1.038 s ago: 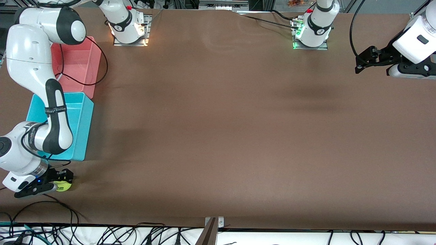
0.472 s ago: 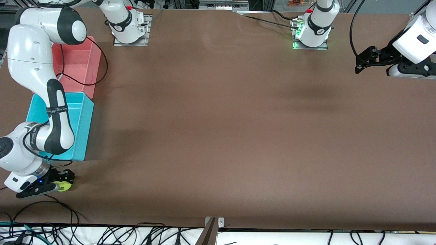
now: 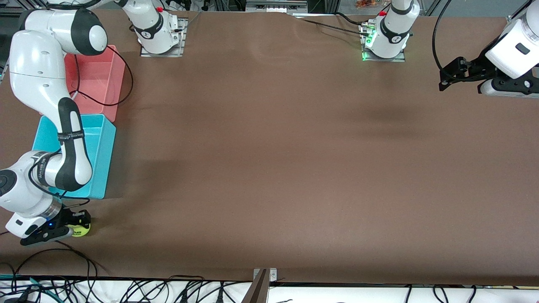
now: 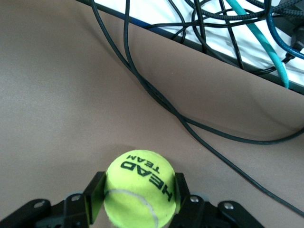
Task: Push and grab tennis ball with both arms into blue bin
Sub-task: 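Close the right gripper around the tennis ball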
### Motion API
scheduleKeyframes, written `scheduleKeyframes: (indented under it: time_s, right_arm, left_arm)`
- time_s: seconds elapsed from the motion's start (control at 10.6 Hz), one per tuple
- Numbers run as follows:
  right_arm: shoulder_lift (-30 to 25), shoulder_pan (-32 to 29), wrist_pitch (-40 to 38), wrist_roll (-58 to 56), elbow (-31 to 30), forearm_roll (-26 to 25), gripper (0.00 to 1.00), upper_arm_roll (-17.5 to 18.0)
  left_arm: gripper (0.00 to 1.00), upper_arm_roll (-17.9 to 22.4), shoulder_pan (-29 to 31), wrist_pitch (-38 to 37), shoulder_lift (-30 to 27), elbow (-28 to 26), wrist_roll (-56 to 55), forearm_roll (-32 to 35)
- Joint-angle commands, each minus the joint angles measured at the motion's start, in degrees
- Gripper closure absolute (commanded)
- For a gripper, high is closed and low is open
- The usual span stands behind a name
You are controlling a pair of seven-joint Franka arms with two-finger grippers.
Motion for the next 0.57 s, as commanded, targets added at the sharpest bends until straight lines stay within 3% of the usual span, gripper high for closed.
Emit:
scheduleKeyframes:
  time_s: [0.0, 0.19, 0.47]
  right_arm:
    - [1.3, 0.0, -0.1, -0.5, 2.3, -0.9, 0.42, -0.1]
    - [1.2, 0.0, -0.5, -0.7, 2.3, -1.0, 0.56, -0.2]
    - [1.0, 0.0, -0.9, -0.7, 2.3, -1.6, 0.60, -0.1]
  left_arm:
    - [0.00, -0.1, -0.3, -1.4, 1.1, 2.3, -0.7, 0.7]
    - [0.00, -0.1, -0.3, -1.4, 1.1, 2.3, -0.8, 0.7]
    - [0.00, -0.1, -0.3, -1.4, 1.1, 2.3, -0.8, 0.7]
